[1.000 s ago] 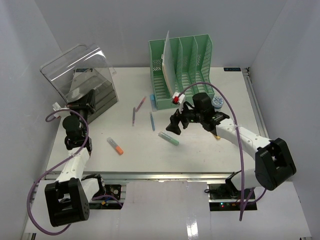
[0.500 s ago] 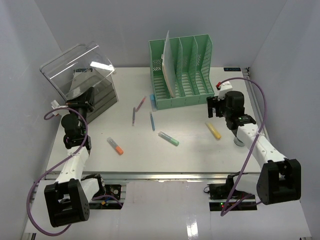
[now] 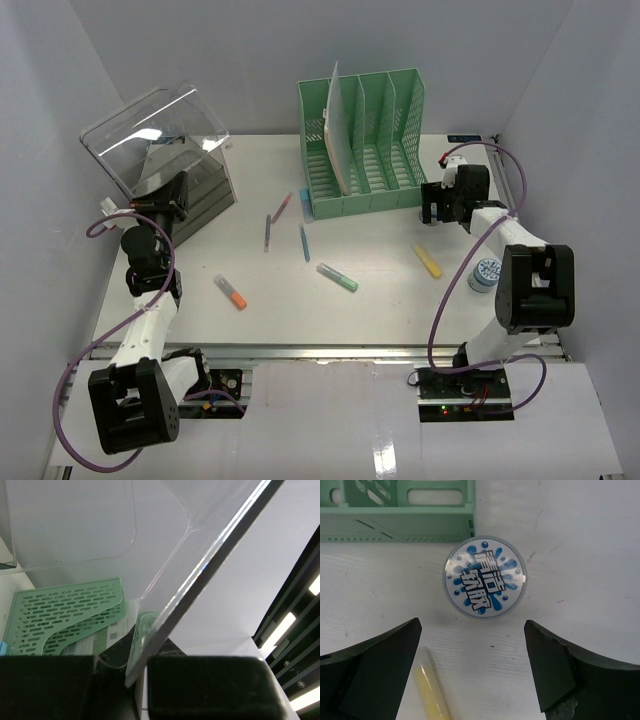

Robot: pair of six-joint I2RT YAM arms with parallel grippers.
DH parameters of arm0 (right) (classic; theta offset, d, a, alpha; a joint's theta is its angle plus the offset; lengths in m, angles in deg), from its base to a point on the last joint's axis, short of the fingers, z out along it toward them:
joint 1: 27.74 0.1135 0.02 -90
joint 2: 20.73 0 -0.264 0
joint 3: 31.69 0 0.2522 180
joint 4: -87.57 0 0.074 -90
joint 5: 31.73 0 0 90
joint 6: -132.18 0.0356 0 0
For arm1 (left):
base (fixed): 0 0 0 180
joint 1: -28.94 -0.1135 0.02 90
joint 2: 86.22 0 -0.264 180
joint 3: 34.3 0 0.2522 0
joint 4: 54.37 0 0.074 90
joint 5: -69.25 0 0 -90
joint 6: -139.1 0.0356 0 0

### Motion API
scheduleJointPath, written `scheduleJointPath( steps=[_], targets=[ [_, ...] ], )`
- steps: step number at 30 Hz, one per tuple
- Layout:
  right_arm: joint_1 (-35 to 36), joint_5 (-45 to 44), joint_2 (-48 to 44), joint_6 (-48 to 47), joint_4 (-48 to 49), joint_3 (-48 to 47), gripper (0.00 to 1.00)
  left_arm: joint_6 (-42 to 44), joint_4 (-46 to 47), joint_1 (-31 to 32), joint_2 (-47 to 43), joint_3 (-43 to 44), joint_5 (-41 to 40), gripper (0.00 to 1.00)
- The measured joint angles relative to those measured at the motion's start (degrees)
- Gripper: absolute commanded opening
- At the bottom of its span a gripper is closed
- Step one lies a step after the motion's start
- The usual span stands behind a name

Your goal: Organize the desk

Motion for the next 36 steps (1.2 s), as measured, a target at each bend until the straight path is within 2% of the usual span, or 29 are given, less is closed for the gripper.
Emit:
scheduleJointPath(
  steps=[5,9,15,21,26,34,36],
  targets=[
    [-0.02,2.24,4.94,0.10,0.01,-4.22,0.93,-0.01,-0.13,0.00,0.00,0.03,0.00,0.00],
    [-0.16,1.80,8.16,0.62,0.10,-6.30,0.99,-0.01,-0.37,0.00,0.00,0.35,0.00,0.00],
    [-0.34,0.92,11.69,1.12,0.34,-7.69,0.89,-0.02,-0.41,0.00,0.00,0.68,0.00,0.00],
    [-0.34,1.06,12.41,0.48,2.98,-7.55,0.85,-0.02,-0.39,0.00,0.00,0.68,0.00,0.00],
    [-0.36,1.41,11.90,-1.71,8.04,-5.58,0.67,-0.04,-0.39,0.00,0.00,0.68,0.02,0.00],
    [-0.75,3.86,11.10,-4.37,11.43,-3.23,0.18,-0.05,-0.40,0.00,0.00,0.68,0.02,0.00],
    [-0.76,5.07,10.03,-5.55,11.21,-2.16,0.11,-0.04,-0.41,0.00,0.00,0.68,0.03,0.00]
  ],
)
